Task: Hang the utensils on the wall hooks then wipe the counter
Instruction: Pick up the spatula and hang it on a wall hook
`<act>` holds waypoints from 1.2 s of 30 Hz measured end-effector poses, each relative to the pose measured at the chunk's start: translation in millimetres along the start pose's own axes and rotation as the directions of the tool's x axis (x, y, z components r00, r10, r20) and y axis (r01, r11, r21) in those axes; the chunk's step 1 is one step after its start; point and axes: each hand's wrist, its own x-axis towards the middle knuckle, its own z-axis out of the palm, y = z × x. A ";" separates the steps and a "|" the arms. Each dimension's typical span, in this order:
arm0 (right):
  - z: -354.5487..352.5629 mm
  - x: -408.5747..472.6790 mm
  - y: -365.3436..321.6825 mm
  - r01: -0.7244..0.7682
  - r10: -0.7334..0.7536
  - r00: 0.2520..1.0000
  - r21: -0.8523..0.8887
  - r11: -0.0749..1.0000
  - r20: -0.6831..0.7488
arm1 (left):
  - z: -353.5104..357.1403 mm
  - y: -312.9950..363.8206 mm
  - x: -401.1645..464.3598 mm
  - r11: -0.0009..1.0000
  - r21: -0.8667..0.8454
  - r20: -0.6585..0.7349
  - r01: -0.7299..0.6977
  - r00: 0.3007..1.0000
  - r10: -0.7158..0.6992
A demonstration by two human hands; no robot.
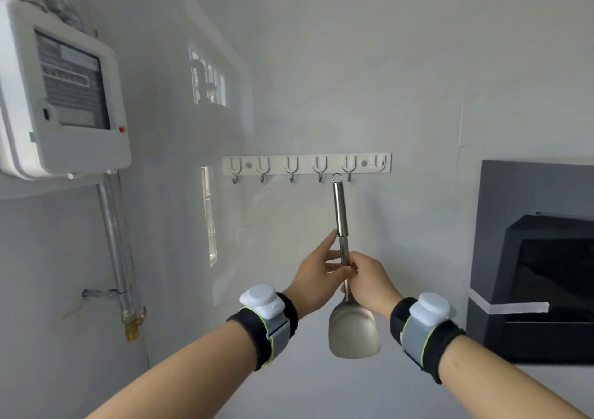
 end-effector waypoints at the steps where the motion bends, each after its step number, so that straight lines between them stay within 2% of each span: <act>1: -3.8 3.4 -0.8 -0.009 0.009 1.000 0.004 1.000 -0.009 | 1.5 5.0 3.8 1.000 0.015 0.004 -0.005 1.000 0.004; 6: -14.5 13.8 -0.3 -0.041 0.043 0.999 0.037 0.998 -0.034 | 8.1 17.5 20.6 0.996 0.088 0.021 -0.008 1.000 0.006; 15: -14.8 25.8 16.6 -0.140 0.139 0.990 0.054 0.989 0.017 | 13.0 5.0 31.7 0.985 0.172 0.054 0.020 0.998 -0.030; 22: -6.5 30.3 30.0 -0.121 0.121 0.993 0.052 0.991 0.001 | 16.9 -10.1 35.6 0.990 0.134 0.052 0.040 0.998 -0.047; 29: 1.4 45.4 47.7 -0.056 0.068 0.990 0.094 0.994 -0.121 | 30.3 -30.4 38.6 0.981 0.186 0.050 0.058 0.996 -0.068; 36: 8.2 63.8 63.7 -0.077 0.088 0.992 0.120 0.990 -0.089 | 34.5 -48.3 47.8 0.981 0.170 0.052 0.093 0.993 -0.103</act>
